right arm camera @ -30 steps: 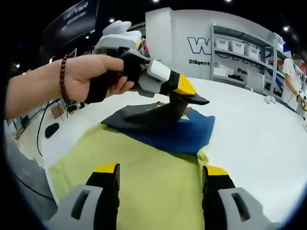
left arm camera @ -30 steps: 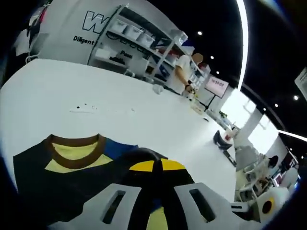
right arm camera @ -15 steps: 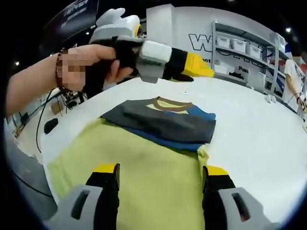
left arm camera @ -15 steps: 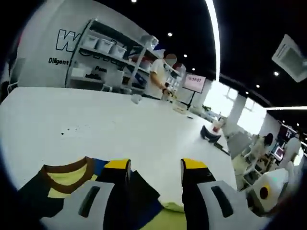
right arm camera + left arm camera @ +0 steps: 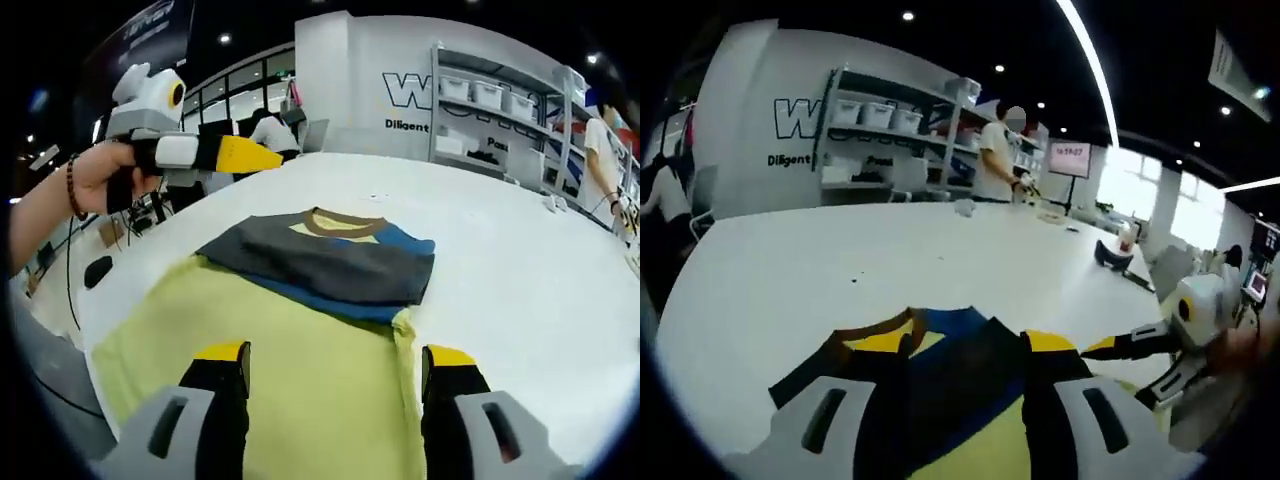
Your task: Fold the garment on the visible template until the final outline fits inside the template.
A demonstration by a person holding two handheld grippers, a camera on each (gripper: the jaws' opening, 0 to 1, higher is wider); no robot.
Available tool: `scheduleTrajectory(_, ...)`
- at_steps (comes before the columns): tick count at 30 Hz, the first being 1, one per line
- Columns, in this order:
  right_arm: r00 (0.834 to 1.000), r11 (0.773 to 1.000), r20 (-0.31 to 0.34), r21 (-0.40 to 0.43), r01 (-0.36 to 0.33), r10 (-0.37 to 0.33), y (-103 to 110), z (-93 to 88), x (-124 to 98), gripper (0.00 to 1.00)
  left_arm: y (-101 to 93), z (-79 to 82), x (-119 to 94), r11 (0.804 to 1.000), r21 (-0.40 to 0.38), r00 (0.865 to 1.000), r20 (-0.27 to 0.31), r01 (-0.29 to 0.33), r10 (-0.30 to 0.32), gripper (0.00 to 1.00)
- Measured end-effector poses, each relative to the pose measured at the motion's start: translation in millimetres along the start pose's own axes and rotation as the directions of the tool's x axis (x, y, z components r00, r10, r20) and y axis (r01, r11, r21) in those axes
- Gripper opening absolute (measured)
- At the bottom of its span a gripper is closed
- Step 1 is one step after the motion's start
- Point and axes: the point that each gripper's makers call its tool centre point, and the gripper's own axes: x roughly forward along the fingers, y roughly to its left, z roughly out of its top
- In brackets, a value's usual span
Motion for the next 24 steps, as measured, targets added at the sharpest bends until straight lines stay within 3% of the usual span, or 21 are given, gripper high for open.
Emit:
scheduleTrajectory(1,1.000,1.000,0.000,-0.005,0.001,-0.001,0,1.2,0,0.67,6.1,-3.0,-4,1.000,-0.006,1.000,0.001,-0.028,0.028,0.41)
scheduleTrajectory(5,1.000,1.000,0.003,-0.007,0.007,-0.007,-5,5.4,4,0.67,9.3,-12.8,-12,0.999,-0.023,0.999,-0.008,-0.036,0.036,0.40)
scheduleTrajectory(10,1.000,1.000,0.014,-0.016,0.024,-0.024,-15,14.0,9,0.67,18.9,-31.1,-24,0.996,0.015,0.995,-0.043,-0.084,0.084,0.39)
scheduleTrajectory(11,0.998,0.998,0.038,-0.010,0.056,-0.056,-23,18.1,11,0.67,20.0,-33.6,-26,0.996,0.015,0.995,-0.049,-0.091,0.092,0.37)
scheduleTrajectory(14,0.997,0.997,0.016,-0.029,0.075,-0.075,-32,14.9,16,0.66,20.7,-39.9,-30,0.996,0.029,0.994,-0.060,-0.089,0.090,0.38)
scheduleTrajectory(20,0.994,0.994,0.040,0.036,0.101,-0.102,-53,22.4,26,0.60,34.8,-60.5,-41,0.987,0.080,0.982,-0.110,-0.143,0.151,0.36)
scheduleTrajectory(24,0.994,0.993,0.025,0.049,0.106,-0.107,-62,20.7,34,0.55,45.2,-79.6,-49,0.983,0.036,0.972,-0.144,-0.179,0.183,0.34)
